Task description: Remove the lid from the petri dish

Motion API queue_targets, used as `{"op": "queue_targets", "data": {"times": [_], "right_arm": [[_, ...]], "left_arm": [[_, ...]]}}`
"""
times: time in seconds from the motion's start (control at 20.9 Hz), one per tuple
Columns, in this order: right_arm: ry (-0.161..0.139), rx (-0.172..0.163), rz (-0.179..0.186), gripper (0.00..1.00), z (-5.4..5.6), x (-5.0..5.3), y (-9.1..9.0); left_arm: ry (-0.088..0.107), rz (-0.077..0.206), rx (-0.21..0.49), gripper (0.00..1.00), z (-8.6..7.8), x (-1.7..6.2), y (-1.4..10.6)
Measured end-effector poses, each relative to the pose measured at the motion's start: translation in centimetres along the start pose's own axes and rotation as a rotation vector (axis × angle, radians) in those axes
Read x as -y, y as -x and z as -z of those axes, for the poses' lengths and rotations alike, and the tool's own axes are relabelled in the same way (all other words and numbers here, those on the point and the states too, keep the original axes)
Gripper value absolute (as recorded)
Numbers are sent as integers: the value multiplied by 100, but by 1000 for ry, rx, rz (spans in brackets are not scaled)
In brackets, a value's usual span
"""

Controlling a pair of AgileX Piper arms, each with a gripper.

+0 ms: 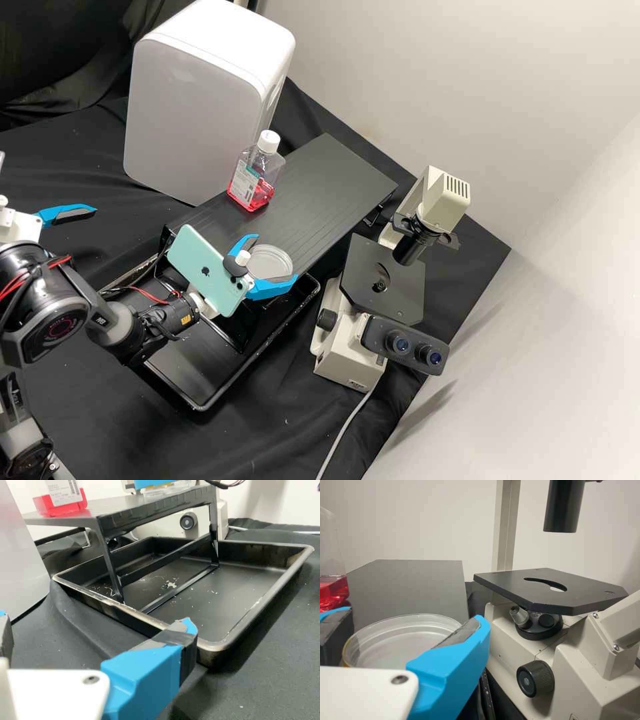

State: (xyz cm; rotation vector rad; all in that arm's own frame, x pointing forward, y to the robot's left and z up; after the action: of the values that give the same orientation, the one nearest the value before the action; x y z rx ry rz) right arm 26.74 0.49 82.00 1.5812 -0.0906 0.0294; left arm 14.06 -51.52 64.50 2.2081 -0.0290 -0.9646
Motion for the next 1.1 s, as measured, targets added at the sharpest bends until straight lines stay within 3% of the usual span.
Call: {"op": "queue_targets", "data": {"times": [0.53,0.77,1.1], "right_arm": [[0,-3,3,0,7,7,0],[-9,-22,23,0,59,60,2],[-18,-31,24,0,82,62,7]], "left_arm": [[-1,-2,9,100,-27,-3,-3],[4,-3,-3,100,-17,-3,-3],[4,1,-4,100,-15,5,-5]]}}
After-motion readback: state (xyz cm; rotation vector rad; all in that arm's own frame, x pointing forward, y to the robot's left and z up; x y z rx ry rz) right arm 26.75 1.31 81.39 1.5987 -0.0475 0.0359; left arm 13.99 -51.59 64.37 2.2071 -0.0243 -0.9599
